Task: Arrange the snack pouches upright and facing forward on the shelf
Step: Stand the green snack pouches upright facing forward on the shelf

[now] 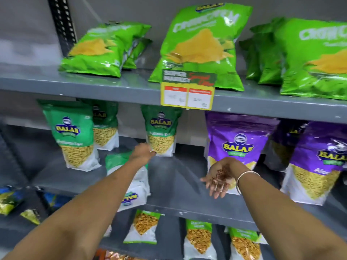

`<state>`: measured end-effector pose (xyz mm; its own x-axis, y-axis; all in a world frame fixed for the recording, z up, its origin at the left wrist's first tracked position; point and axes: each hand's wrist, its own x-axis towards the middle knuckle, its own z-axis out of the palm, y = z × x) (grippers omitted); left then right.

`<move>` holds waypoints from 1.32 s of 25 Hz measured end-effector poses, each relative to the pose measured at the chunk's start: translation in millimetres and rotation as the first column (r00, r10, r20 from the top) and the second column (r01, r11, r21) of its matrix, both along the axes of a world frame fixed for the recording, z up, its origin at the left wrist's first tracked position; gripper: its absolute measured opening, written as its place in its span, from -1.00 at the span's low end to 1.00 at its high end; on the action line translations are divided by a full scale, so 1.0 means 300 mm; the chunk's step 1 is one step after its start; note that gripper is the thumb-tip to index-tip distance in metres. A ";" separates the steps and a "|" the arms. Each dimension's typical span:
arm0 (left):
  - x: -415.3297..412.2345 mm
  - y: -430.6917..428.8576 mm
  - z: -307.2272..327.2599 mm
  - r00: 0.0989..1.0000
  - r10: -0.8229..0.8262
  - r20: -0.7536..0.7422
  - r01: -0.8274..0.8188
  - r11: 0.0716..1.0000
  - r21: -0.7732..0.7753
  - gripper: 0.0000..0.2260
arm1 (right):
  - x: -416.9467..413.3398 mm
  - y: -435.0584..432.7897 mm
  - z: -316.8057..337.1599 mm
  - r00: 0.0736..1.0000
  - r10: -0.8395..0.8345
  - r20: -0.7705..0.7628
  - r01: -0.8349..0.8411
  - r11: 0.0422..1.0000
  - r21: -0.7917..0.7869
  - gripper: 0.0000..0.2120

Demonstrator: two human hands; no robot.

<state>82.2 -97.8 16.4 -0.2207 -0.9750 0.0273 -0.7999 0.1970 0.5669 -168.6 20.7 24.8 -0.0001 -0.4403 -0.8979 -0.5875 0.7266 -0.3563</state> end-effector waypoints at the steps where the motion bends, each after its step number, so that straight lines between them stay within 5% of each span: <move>1: 0.092 -0.040 -0.016 0.997 0.045 0.061 -0.044 0.999 -0.006 -0.64 | 0.080 -0.051 -0.019 0.999 -0.054 0.004 0.054 0.992 -0.113 -0.71; 5: 0.377 -0.140 -0.118 0.992 0.121 -0.040 -0.104 0.950 0.294 -0.66 | 0.383 -0.198 -0.109 0.939 -0.321 0.126 0.341 0.809 -0.478 -0.74; 7: 0.447 -0.159 -0.154 0.923 0.249 -0.292 -0.018 0.789 0.614 -0.73 | 0.513 -0.251 -0.149 0.913 -0.368 0.176 0.405 0.772 -0.490 -0.71; 9: 0.476 -0.158 -0.171 0.863 0.370 -0.344 0.096 0.549 0.830 -0.72 | 0.601 -0.281 -0.176 0.918 -0.366 0.155 0.396 0.810 -0.433 -0.63; 14: 0.496 -0.171 -0.170 0.817 0.412 -0.403 0.221 0.422 0.879 -0.84 | 0.679 -0.271 -0.218 0.795 -0.488 0.361 0.600 0.721 -0.346 -0.81; 16: 0.504 -0.161 -0.168 0.797 0.432 -0.423 0.230 0.430 0.873 -0.86 | 0.683 -0.262 -0.209 0.760 -0.492 0.425 0.634 0.705 -0.319 -0.83; 26: 0.508 -0.123 -0.077 0.845 0.322 -0.427 0.202 0.546 0.813 -0.82 | 0.644 -0.240 -0.079 0.893 -0.339 0.297 0.431 0.836 -0.341 -0.83; 33: 0.408 -0.119 0.011 0.823 0.171 -0.541 0.202 0.803 0.561 -0.60 | 0.613 -0.244 0.004 0.922 -0.366 0.123 0.358 0.691 -0.628 -0.37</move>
<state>204.7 -133.6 19.7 -0.3640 -0.8362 -0.4101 -0.3181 -0.3023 0.8986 15.2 -52.4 25.9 -0.2877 -0.8637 -0.4138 -0.3334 0.4954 -0.8021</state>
